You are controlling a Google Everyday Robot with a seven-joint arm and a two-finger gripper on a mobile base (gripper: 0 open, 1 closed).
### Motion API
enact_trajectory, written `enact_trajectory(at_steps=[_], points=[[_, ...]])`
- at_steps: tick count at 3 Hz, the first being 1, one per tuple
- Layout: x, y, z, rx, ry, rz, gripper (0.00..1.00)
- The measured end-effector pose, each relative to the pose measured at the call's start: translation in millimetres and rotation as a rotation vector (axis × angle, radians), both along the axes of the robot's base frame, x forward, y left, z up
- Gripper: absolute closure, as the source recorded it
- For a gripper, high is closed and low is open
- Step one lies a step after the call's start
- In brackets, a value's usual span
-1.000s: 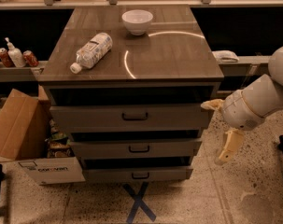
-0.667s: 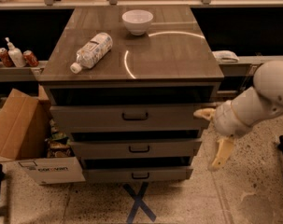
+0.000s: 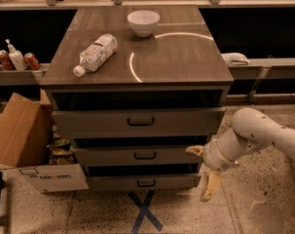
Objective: Open bottom drawer
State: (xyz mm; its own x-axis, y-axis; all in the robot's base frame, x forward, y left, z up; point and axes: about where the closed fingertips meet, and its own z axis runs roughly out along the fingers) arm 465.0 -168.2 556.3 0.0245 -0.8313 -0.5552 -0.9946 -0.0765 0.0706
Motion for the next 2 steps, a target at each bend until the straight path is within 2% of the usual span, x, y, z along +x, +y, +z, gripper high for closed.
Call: enact_trajectory(at_steps=[1, 2], points=[[-0.3, 0.6, -4.8, -0.006, 0.006, 0.000, 0.00], [-1.3, 2.8, -24.8, -0.032, 0.028, 0.001, 0.00]])
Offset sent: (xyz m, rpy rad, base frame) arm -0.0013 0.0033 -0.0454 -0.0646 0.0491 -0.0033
